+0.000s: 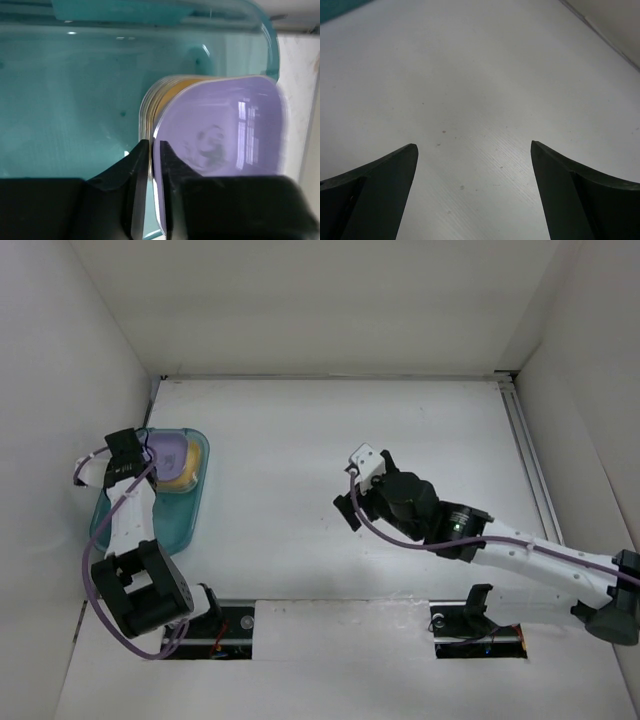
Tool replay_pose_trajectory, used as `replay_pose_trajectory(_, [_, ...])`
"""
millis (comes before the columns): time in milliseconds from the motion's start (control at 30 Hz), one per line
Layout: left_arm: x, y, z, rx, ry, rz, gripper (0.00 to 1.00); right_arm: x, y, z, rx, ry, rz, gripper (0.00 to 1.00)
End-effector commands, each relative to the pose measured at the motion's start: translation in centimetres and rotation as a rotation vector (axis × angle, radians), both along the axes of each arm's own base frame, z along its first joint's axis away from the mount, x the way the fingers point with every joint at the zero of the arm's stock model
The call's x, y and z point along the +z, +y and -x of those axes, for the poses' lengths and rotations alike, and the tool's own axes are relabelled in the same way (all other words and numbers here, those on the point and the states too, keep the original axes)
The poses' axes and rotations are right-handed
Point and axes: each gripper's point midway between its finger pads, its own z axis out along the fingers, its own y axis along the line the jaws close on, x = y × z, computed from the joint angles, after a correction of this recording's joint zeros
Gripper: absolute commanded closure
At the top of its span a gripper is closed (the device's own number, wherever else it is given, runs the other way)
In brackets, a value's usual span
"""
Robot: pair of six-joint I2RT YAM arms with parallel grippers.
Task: Place the plates into the plastic bin on the countertop
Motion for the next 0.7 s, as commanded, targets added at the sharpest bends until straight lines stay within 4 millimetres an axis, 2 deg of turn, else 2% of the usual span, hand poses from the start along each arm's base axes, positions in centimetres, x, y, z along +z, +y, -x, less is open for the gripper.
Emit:
replay_pose_trajectory(0, [2.4,1.9,-1.7,0.048,-0.154,-0.017,0.86,1.8,-0.2,0.7,0.03,-0.003,-0.049,0.0])
replay_pose_trajectory(67, [2.0,1.8,-1.9,0.033,-0.133,-0.011,0.67,2.4,0.0,1.2,0.062,0.004,-0.061,0.0])
replay_pose_trajectory(100, [2.4,1.7,-2.2,0.025,-0.145,-0.008,0.53,2.9,-0.1,1.4,0.075,-0.002,-0.063,0.0])
replay_pose_trajectory(133, [1.9,1.5,-2.4,0.014,-0.136,0.01,0.3,2.8,0.0,1.5,0.084,0.001,-0.064,0.0])
replay_pose_trajectory(200, [2.0,1.2,-2.8,-0.017,-0.146,0.013,0.19,3.1,-0.1,1.6,0.084,-0.004,-0.072,0.0])
replay_pose_trajectory(300, [3.4,0.3,-3.1,-0.091,-0.18,0.008,0.11,3.6,-0.3,1.4,0.07,-0.013,-0.078,0.0])
replay_pose_trajectory(333, [5.6,-0.2,-3.3,-0.127,-0.238,-0.012,0.09,3.9,-0.9,1.3,0.041,-0.014,-0.076,0.0])
replay_pose_trajectory(367, [6.4,-0.5,-3.2,-0.148,-0.255,-0.025,0.04,3.6,-1.2,1.2,0.023,-0.003,-0.074,0.0])
replay_pose_trajectory(400, [8.0,-1.0,-3.4,-0.18,-0.289,-0.05,0.01,4.3,-1.5,1.1,0.01,-0.013,-0.083,0.0])
replay_pose_trajectory(433, [10.7,-1.7,-3.3,-0.227,-0.324,-0.102,0.01,4.8,-2.2,1.1,-0.018,-0.017,-0.092,0.0])
replay_pose_trajectory(467, [10.8,-2.1,-2.8,-0.253,-0.31,-0.111,0.01,4.5,-2.3,1.2,-0.024,-0.001,-0.09,0.0])
replay_pose_trajectory(500, [12.8,-3.0,-3.0,-0.304,-0.33,-0.144,0.01,5.4,-3.2,1.1,-0.063,-0.008,-0.108,0.0])
replay_pose_trajectory(533, [13.1,-3.5,-2.3,-0.34,-0.304,-0.151,0.01,6.3,-3.8,1.1,-0.09,-0.009,-0.125,0.0])
replay_pose_trajectory(600, [15.5,-5.5,-1.7,-0.506,-0.317,-0.216,0.01,7.1,-6.2,1.2,-0.187,0.007,-0.141,0.0])
replay_pose_trajectory(667, [15.8,-6.6,-0.2,-0.581,-0.285,-0.242,0.01,8.5,-8.4,1.9,-0.22,0.0,-0.154,0.0])
